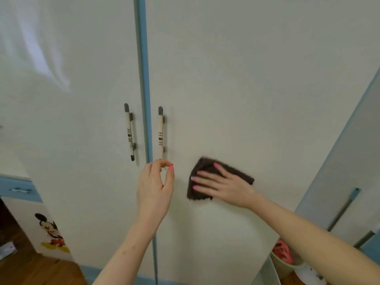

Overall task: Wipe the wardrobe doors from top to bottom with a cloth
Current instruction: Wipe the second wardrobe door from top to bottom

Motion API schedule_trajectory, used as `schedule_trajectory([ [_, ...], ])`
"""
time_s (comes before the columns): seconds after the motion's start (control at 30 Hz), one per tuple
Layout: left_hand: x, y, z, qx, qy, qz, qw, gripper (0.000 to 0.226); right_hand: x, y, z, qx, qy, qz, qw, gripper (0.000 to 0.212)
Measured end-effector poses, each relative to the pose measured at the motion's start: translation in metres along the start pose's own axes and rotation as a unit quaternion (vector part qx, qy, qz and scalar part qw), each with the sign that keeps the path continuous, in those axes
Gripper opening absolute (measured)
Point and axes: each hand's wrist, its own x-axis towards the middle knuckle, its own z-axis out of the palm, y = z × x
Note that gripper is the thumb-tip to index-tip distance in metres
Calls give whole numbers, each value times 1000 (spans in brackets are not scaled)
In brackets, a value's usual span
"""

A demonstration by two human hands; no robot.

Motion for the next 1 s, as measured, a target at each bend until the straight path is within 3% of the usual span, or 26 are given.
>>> schedule_trajectory([
  [0.13, 9, -3, 1, -7, -7, -10, 1000, 14, 43, 29, -27, -4, 83, 176, 981, 49],
  [0.2, 10, -8, 1, -12, -14, -16, 1000, 15, 54, 16, -24, 6, 93, 219, 971, 50],
  [0.27, 9, -14, 1, -8, -17, -21, 1000, 16, 53, -13, -4, 14, 59, 176, 982, 50],
  [0.33, 7, -22, 0, -2, -21, -27, 999, 16, 48, -49, 19, 10, -15, 37, 999, 46],
  [0.4, 5, -31, -4, -3, -27, -35, 999, 17, 48, -77, 29, -8, -116, -79, 990, 42],
  [0.47, 4, -40, -11, -7, -32, -45, 998, 18, 56, -87, 26, -6, -164, -126, 978, 36],
  [0.53, 6, -47, -16, -6, -31, -53, 998, 16, 68, -79, 24, 10, -112, -115, 987, 37],
  [0.63, 12, -52, -22, -12, -31, -60, 998, 14, 94, -50, 13, 21, -14, -2, 1000, 47],
  [0.8, 12, -55, -21, -20, -36, -50, 998, 21, 112, -62, 7, 39, 20, 115, 992, 52],
  [0.9, 5, -62, -18, -2, -47, -50, 998, 20, 107, -88, 23, 43, -35, 46, 997, 55],
  [1.0, -4, -70, -16, 21, -63, -56, 996, 19, 81, -115, 34, 21, -160, -87, 983, 53],
])
